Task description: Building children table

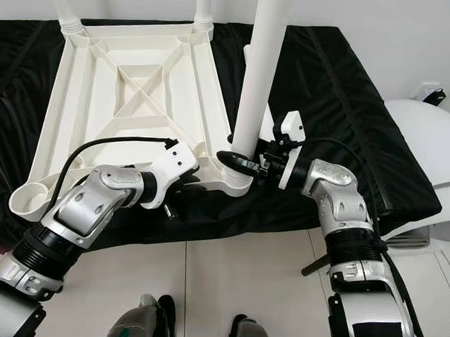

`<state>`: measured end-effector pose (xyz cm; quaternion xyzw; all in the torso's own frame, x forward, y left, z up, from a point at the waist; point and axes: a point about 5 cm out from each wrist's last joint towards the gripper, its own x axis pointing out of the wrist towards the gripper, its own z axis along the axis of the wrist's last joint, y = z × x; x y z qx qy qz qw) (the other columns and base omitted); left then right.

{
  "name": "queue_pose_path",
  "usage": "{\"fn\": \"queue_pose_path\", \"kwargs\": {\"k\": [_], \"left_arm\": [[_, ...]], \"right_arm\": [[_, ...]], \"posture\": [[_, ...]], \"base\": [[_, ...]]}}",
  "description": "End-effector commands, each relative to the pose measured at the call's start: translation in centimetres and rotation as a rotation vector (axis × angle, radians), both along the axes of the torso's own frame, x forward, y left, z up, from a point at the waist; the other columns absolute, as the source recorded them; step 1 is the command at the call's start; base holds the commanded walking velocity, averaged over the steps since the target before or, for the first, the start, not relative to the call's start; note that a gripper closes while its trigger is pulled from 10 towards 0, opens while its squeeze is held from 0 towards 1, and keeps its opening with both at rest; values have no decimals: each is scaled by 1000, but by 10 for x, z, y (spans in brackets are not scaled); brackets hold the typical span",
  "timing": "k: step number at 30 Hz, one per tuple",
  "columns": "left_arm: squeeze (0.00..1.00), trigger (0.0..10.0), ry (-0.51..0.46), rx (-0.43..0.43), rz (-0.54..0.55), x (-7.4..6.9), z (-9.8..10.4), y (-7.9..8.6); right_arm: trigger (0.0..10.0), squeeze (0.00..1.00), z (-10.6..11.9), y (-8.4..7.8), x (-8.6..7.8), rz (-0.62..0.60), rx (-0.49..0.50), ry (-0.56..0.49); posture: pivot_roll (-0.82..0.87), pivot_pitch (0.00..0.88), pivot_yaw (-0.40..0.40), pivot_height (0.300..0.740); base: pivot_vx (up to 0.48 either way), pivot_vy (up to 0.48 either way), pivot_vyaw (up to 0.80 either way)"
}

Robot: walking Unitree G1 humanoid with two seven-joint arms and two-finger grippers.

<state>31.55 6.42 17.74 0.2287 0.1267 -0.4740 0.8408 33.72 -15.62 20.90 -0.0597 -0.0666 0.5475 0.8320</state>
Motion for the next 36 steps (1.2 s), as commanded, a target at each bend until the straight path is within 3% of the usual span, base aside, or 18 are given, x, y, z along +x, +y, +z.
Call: {"fn": "queue_pose_path", "kwargs": {"k": [1,18,23,33,36], "left_arm": [[0,10000,-40,-26,-15,0,10,-4],[0,10000,-37,-29,-13,-1,8,-5],[0,10000,-36,-29,-17,-3,7,-6],[0,10000,-32,-28,-22,-4,5,-7],[0,10000,-32,-27,-21,-4,5,-7]], "right_arm": [[10000,0,-4,-2,-3,-10,9,19],[10000,0,-7,9,-14,-169,89,-30],[10000,0,-9,15,-20,-264,134,-39],[10000,0,-14,35,-34,-389,213,-41],[10000,0,-15,48,-40,-445,236,-45]], "posture": [[-49,158,26,740],[-56,147,13,740],[-57,144,12,740],[-57,138,8,740],[-57,135,5,740]], "base": [[0,0,0],[0,0,0],[0,0,0],[0,0,0],[0,0,0]]}}
